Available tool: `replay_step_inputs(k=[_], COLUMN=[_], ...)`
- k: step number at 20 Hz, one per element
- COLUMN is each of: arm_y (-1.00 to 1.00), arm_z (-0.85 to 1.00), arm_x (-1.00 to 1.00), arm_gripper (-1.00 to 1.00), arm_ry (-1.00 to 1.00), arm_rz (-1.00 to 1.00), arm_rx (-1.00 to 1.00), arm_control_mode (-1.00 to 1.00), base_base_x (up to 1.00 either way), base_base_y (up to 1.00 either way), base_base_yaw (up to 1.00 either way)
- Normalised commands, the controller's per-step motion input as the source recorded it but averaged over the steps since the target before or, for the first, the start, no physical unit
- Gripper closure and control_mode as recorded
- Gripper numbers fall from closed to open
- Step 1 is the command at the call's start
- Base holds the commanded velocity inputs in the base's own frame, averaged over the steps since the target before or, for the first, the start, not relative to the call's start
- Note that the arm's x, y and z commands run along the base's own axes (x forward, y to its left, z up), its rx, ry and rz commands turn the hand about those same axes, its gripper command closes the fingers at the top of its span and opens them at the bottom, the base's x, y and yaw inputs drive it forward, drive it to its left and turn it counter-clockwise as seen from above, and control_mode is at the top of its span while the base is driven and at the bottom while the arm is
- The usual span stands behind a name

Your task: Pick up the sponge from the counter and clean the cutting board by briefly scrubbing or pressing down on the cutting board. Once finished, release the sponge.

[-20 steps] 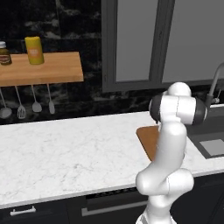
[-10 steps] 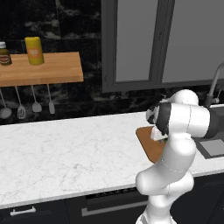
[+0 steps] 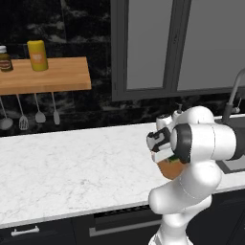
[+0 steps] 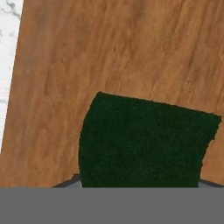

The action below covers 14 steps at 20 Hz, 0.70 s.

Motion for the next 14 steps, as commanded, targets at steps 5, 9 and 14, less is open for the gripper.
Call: replay_step_inputs(k=[5,9,14], arm_y=[0.32,0.63,0.41], arm_z=[-0.28,-0.11,-0.40], arm_x=[0.00,0.00,0.00], arm_gripper=[1.00,1.00,1.00], arm_ry=[0.00,0.02,0.08], arm_rz=[-0.01,-0.10,-0.07], arm_rx=[-0.06,0.00,0.00], arm_control_mode=[-1.00,-1.00,-1.00], base_base_x=[0.00,0.00,0.00], base_base_y=[0.00,0.00,0.00], base_base_yaw=[0.00,0.00,0.00])
